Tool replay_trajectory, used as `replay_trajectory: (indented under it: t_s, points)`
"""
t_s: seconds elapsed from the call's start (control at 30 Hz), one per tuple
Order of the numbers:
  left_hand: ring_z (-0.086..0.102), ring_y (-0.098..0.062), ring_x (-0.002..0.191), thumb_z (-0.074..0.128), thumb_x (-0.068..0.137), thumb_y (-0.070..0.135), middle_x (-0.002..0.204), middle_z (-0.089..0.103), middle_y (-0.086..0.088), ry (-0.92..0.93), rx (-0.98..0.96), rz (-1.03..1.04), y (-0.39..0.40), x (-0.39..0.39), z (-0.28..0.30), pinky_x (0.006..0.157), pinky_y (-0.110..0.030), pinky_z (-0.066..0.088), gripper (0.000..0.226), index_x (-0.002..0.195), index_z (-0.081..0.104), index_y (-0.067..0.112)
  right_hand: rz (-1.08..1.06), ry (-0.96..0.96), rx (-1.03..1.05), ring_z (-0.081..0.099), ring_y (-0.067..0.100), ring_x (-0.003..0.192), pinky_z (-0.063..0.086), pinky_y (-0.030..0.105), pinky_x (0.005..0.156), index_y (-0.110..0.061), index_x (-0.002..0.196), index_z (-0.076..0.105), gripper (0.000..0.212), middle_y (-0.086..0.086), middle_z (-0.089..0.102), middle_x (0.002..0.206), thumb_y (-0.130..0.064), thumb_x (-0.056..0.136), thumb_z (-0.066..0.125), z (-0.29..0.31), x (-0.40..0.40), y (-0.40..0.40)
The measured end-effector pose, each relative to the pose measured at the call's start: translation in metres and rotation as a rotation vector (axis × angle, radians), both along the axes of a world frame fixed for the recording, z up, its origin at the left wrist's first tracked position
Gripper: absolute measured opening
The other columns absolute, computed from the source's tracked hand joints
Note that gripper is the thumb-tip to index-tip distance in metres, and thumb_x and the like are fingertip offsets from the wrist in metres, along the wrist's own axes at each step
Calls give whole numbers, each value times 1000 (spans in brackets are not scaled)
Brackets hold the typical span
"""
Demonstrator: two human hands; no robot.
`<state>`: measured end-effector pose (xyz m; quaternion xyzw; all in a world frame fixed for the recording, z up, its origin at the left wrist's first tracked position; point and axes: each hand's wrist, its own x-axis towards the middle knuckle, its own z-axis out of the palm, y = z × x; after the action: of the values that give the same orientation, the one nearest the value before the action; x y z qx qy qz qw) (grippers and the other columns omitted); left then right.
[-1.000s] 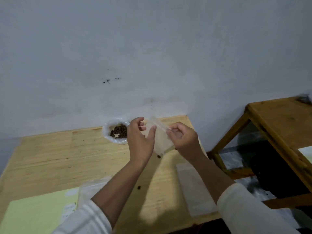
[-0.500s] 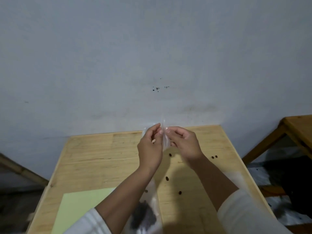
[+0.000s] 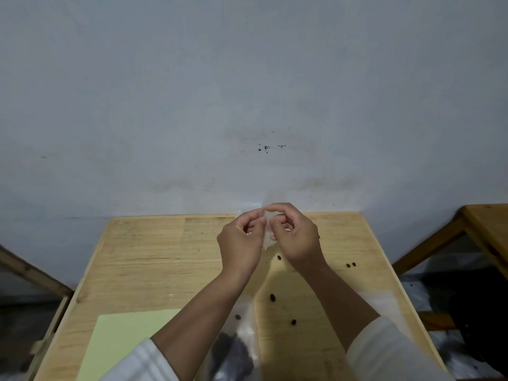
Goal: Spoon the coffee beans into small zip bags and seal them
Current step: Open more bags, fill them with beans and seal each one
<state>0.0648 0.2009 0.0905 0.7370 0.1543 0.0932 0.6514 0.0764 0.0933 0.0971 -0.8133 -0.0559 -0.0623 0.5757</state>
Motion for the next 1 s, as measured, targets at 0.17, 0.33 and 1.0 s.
replay_trajectory:
  t_s: [0.17, 0.33, 1.0]
  points:
    - [65, 3, 74, 65, 87, 20, 82, 71, 10, -25, 80, 7, -15, 3, -4, 64, -3, 45, 20, 107, 70, 22, 29, 116, 73, 63, 10, 66, 55, 34, 74, -22, 90, 67, 14, -4, 65, 67, -10, 84, 65, 1, 14, -16]
    - [58, 13, 64, 63, 87, 16, 68, 64, 16, -38, 179, 48, -25, 14, -5, 60, 0, 41, 18, 102, 72, 17, -9, 145, 8, 62, 28, 64, 53, 40, 67, -28, 81, 65, 19, 6, 63, 61, -9, 84, 62, -2, 28, -27]
    - [43, 4, 124, 87, 58, 39, 138, 43, 20, -130, 283, -405, -17, 9, -22, 100, -15, 39, 99, 141, 34, 37, 129, 177, -38, 53, -3, 52, 43, 16, 57, -24, 101, 67, 23, -8, 59, 62, -8, 88, 56, 7, 38, -52]
